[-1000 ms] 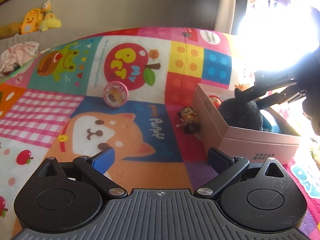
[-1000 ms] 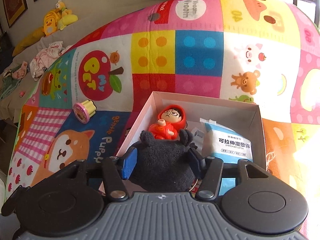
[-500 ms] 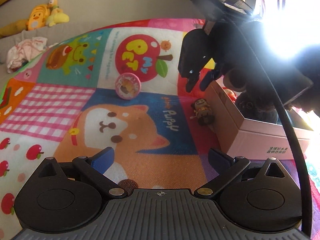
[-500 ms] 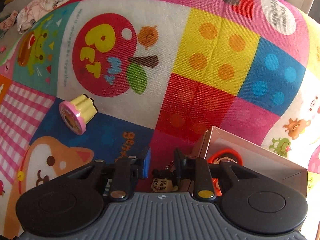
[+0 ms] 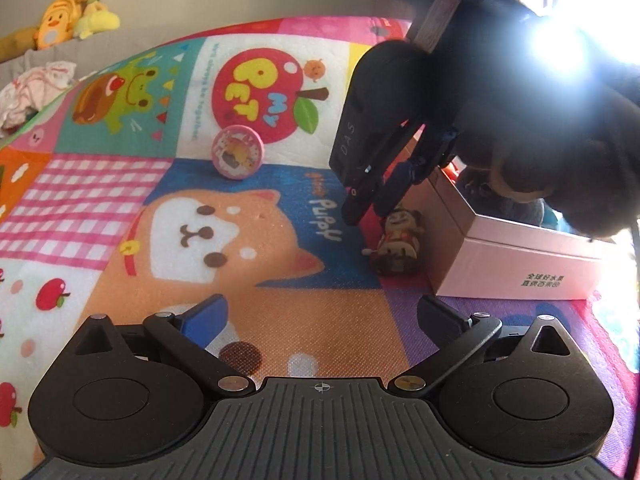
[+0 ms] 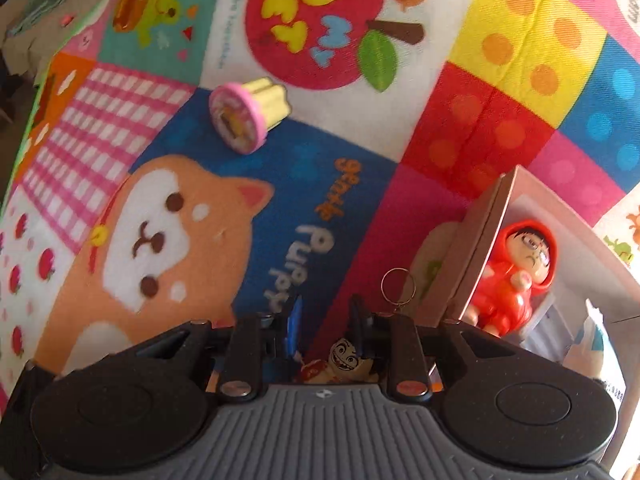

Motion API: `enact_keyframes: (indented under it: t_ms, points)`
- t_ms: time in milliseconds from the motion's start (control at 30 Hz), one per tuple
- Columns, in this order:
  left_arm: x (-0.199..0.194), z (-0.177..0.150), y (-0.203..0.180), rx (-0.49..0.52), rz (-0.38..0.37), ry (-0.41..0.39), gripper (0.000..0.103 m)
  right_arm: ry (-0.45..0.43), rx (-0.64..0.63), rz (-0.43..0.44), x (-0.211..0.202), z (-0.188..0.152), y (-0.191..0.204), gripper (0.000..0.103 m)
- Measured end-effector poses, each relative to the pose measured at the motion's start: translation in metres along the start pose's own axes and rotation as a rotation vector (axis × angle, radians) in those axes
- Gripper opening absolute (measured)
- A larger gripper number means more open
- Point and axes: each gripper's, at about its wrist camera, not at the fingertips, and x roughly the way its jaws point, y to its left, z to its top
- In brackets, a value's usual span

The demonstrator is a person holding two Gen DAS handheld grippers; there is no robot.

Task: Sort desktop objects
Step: 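Reach the right gripper to the pink-and-yellow round toy and close on it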

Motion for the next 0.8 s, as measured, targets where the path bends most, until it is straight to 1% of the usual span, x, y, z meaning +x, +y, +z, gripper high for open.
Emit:
enact_keyframes:
  t_ms: [33,67,100,133,167,267,400,500,533,567,600,633,700,767,800]
  points:
    - [0.001,0.0,-0.001,0.001,0.0,0.006,0.103,-0.065,-0.012,-0.008,-0.012,0.0,0.003,0.027]
    - [0.002,0.0,-0.002,0.006,0.002,0.009,0.103,-0.136,-0.02,-0.026,-0.021,0.002,0.007,0.039]
    - [0.002,0.0,-0.003,0.01,0.003,0.011,0.103,-0.198,-0.019,-0.043,-0.027,0.005,0.01,0.063]
    - [0.002,0.0,-0.003,0.012,0.005,0.012,0.103,-0.242,-0.012,-0.055,-0.03,0.009,0.012,0.074]
    - [0.003,0.0,-0.003,0.012,0.006,0.012,0.103,-0.279,-0.012,-0.06,-0.022,0.023,0.021,0.082]
    - [0.004,0.0,0.0,-0.008,0.011,0.019,0.103,-0.268,-0.035,-0.048,0.002,0.047,0.039,0.082]
    - [0.005,0.001,0.007,-0.049,0.009,0.03,0.103,-0.259,-0.044,-0.088,0.04,0.078,0.065,0.082]
    - [0.005,0.001,0.007,-0.051,0.007,0.03,0.103,-0.242,-0.023,-0.123,0.059,0.091,0.071,0.082]
    - [0.005,0.001,0.007,-0.049,0.008,0.03,0.103,-0.235,-0.014,-0.14,0.064,0.094,0.07,0.081]
    - [0.005,0.001,0.007,-0.049,0.008,0.031,0.103,-0.23,-0.006,-0.149,0.067,0.096,0.069,0.072]
    - [0.005,0.001,0.007,-0.052,0.006,0.031,0.103,-0.217,-0.001,-0.144,0.07,0.097,0.068,0.052]
    - [0.005,0.001,0.008,-0.053,0.005,0.03,0.103,-0.194,0.005,-0.129,0.07,0.097,0.065,0.044]
    - [0.005,0.002,0.008,-0.051,0.003,0.029,0.103,-0.181,0.026,-0.099,0.064,0.093,0.058,0.027]
    - [0.005,0.002,0.007,-0.044,0.001,0.028,0.103,-0.168,0.041,-0.065,0.052,0.084,0.049,0.015]
    - [0.004,0.001,0.006,-0.04,-0.001,0.026,0.103,-0.163,0.051,-0.041,0.044,0.078,0.044,0.015]
